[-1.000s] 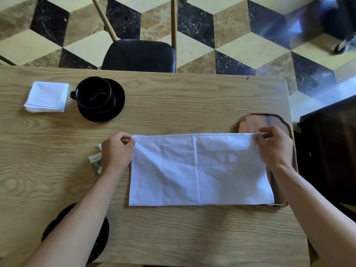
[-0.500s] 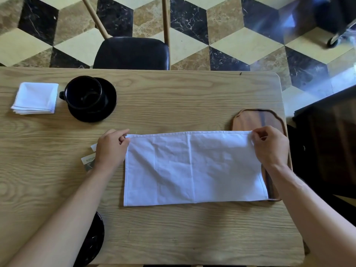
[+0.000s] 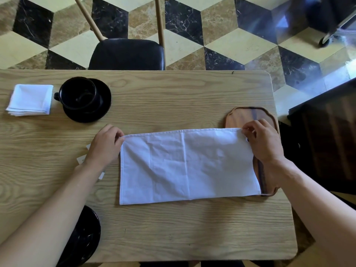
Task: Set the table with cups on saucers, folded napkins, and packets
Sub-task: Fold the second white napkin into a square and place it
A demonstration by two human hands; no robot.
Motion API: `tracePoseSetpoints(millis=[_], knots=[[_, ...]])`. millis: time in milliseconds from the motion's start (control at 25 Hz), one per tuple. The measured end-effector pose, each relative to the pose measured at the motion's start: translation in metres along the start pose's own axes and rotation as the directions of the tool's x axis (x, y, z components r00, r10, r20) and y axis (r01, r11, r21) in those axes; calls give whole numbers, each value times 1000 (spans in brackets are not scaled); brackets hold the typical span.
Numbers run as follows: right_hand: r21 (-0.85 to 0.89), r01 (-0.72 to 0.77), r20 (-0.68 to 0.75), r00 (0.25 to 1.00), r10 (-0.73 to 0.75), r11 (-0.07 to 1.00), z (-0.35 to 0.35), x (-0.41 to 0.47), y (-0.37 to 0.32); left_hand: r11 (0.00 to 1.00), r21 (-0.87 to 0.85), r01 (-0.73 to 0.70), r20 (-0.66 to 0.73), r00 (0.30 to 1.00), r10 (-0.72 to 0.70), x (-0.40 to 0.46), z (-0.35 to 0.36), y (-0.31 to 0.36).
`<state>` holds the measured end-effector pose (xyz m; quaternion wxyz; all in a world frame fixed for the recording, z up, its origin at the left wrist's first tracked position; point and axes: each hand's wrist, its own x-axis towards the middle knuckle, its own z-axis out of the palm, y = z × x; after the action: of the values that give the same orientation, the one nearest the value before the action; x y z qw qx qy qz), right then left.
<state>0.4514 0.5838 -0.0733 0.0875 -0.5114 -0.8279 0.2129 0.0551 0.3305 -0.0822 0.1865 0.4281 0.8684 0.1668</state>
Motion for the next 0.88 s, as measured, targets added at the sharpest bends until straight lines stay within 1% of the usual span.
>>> tracePoseSetpoints(millis=[80,200,280,360,440,560,600,680,720,800,880], knots=[[-3,12,51,999,-11,1000,-4,3,1,998,-35,58,16,998,-57,2,-5,2],[23,69,66,995,-70,997,-16,2,3,974,-155,167,55,986,-160,2,-11,3],[47,120,69,990,-123,992,-26,-1,0,971,-168,172,116,981,-153,-1,-17,6],[66,148,57,987,-152,987,-39,0,-4,975,-170,141,168,979,-112,-2,-28,10],[104,148,41,987,-153,984,-55,-1,-8,979,-184,82,144,988,-56,-4,-46,14],[163,152,-29,988,-149,975,-79,-9,-10,967,-253,13,77,997,7,-13,-74,15],[164,150,-23,989,-149,975,-84,-13,-12,965,-263,20,66,998,-3,-18,-79,16],[153,128,30,991,-134,980,-89,-19,-17,955,-284,87,83,994,-66,-26,-81,16],[157,123,32,991,-130,980,-90,-20,-19,936,-335,108,83,993,-85,-28,-80,16],[202,110,15,993,-116,973,-90,-17,-22,866,-485,121,55,993,-107,-31,-78,19],[280,27,55,998,-44,960,-88,-15,-21,802,-578,154,40,986,-160,-32,-74,20]])
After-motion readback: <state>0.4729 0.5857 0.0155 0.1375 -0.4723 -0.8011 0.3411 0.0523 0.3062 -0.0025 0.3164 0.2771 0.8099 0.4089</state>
